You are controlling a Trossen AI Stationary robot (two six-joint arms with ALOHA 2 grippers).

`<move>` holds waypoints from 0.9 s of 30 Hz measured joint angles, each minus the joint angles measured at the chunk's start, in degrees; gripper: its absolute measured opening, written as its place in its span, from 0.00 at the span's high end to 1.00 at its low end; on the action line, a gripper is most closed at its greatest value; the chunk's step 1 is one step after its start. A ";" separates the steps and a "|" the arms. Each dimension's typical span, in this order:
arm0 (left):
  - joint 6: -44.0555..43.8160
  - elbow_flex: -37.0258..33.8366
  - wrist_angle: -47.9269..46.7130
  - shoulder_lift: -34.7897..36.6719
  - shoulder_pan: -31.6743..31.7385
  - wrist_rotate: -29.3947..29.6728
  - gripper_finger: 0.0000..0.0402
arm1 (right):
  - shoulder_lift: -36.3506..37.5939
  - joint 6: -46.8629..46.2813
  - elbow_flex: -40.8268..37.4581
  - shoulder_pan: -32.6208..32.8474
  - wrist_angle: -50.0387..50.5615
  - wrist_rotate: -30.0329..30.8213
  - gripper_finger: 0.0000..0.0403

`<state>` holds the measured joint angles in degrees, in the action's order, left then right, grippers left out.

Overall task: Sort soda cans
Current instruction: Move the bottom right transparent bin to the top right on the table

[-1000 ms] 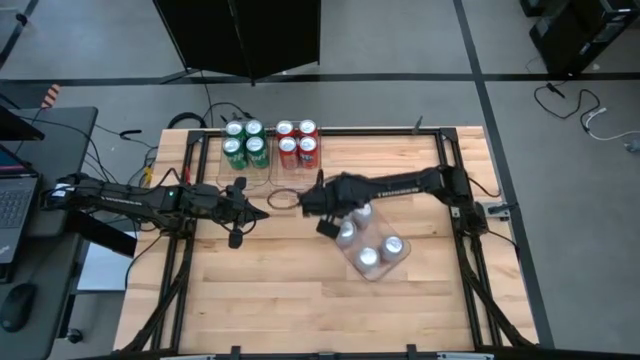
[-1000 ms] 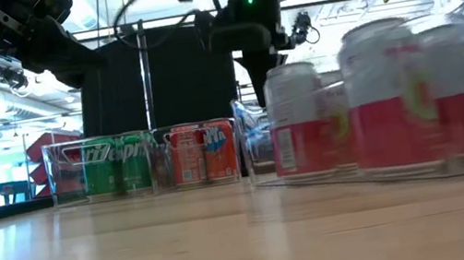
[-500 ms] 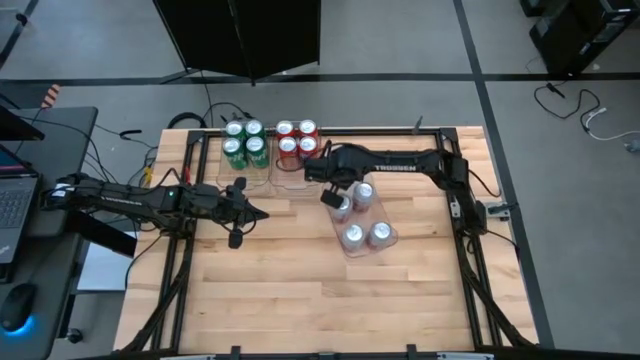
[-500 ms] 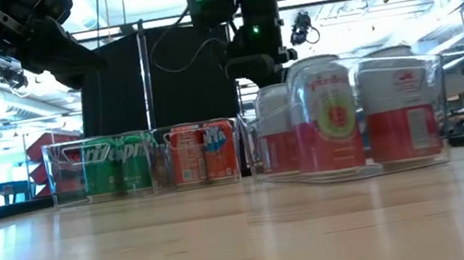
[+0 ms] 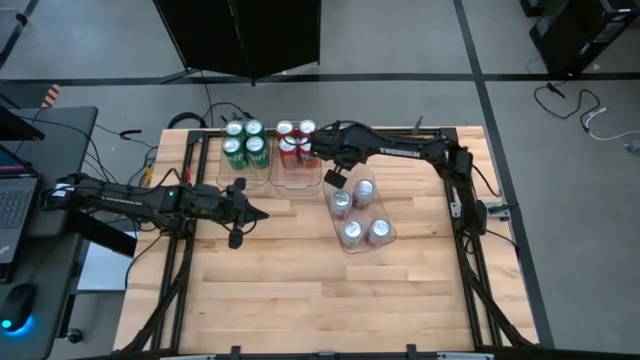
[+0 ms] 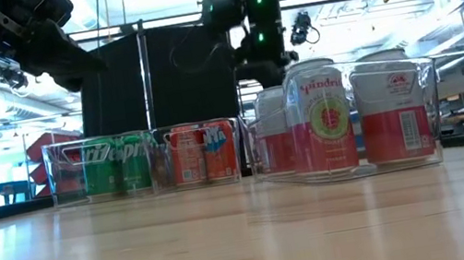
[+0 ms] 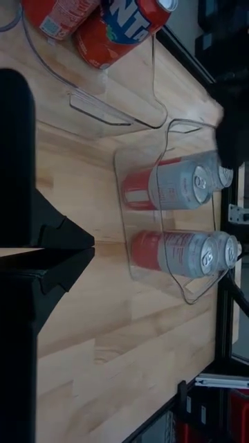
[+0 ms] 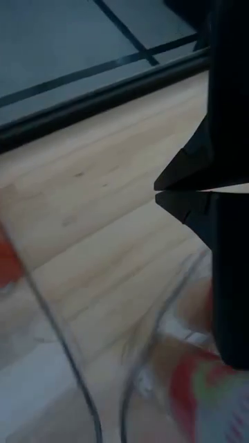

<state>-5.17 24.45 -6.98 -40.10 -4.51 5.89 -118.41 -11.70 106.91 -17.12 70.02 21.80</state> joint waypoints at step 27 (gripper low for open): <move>1.23 3.23 52.81 -42.62 -7.48 -18.38 1.00 | 36.32 -31.75 -24.57 37.82 0.48 11.13 1.00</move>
<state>-3.93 27.68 45.83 -82.72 -12.00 -12.49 -82.08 -43.45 82.35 20.70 70.50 32.93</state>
